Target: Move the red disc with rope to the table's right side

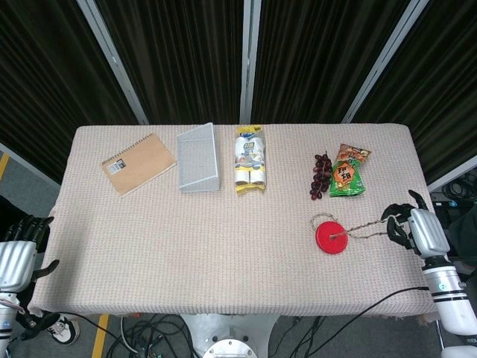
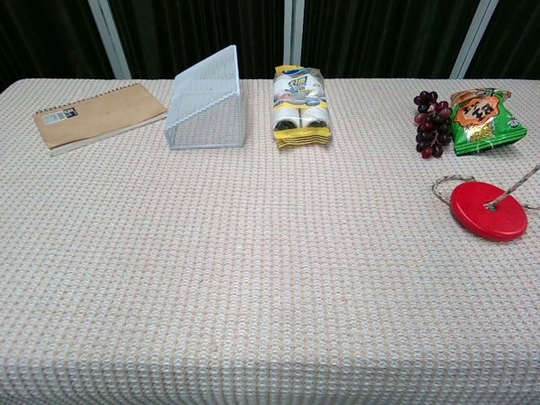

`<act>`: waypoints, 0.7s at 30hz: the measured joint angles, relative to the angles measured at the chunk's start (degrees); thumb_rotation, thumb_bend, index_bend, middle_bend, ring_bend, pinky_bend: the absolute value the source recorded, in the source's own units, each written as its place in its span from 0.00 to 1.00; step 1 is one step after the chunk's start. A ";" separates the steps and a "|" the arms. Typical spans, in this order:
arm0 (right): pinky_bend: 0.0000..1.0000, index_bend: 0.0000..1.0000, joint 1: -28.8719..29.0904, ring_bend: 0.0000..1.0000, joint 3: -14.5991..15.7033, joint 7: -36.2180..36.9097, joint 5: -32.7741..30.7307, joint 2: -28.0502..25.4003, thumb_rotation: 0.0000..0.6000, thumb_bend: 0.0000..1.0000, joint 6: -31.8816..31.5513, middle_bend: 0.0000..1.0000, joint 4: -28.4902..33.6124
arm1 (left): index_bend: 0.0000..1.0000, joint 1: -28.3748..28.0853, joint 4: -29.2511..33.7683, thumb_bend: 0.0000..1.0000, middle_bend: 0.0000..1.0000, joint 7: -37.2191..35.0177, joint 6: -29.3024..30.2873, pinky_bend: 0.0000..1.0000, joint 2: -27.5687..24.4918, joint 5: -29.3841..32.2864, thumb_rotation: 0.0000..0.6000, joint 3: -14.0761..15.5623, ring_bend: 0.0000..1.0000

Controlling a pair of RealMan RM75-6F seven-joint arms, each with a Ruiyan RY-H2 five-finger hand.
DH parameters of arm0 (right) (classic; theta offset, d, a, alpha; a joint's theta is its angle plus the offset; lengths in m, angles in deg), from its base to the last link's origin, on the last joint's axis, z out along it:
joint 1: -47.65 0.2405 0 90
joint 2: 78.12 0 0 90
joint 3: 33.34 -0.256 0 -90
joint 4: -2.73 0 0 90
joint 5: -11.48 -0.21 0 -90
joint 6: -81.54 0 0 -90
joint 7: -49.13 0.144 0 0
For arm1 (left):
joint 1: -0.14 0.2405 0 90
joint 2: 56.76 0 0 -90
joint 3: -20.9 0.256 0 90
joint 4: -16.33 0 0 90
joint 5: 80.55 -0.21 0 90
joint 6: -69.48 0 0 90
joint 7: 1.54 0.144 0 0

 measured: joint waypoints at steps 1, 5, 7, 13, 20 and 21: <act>0.00 0.98 -0.40 0.43 -0.27 0.51 -0.19 0.00 1.00 0.60 -0.15 0.95 -0.40 | 0.15 -0.02 0.04 0.15 0.16 0.06 -0.06 0.18 -0.01 0.05 1.00 0.02 0.08; 0.00 0.98 -1.68 0.43 -1.52 1.87 -0.69 0.02 1.00 0.60 -0.69 0.95 -1.64 | 0.15 -0.15 0.07 0.15 0.16 0.21 -0.33 0.18 0.20 0.13 1.00 0.11 0.08; 0.00 0.98 -1.95 0.43 -1.89 2.15 -0.69 0.10 1.00 0.60 -0.76 0.95 -1.89 | 0.15 -0.20 0.02 0.15 0.16 0.23 -0.38 0.18 0.34 0.10 1.00 0.16 0.08; 0.00 0.98 -1.34 0.42 -2.72 1.91 0.52 1.47 1.00 0.62 0.22 0.95 -1.45 | 0.15 -0.36 -0.31 0.15 0.16 0.17 -0.77 0.18 0.67 0.26 1.00 0.25 0.08; 0.00 0.04 1.91 0.00 -2.11 -4.35 3.84 2.60 1.00 0.01 5.38 0.06 -0.61 | 0.15 -0.08 -0.66 0.15 0.16 -0.26 -0.55 0.18 0.72 0.56 1.00 0.35 0.08; 0.00 0.00 2.30 0.00 -1.99 -5.74 3.74 2.41 1.00 0.00 6.70 0.02 -0.34 | 0.15 -0.03 -0.73 0.15 0.16 -0.41 -0.50 0.18 0.65 0.60 1.00 0.35 0.08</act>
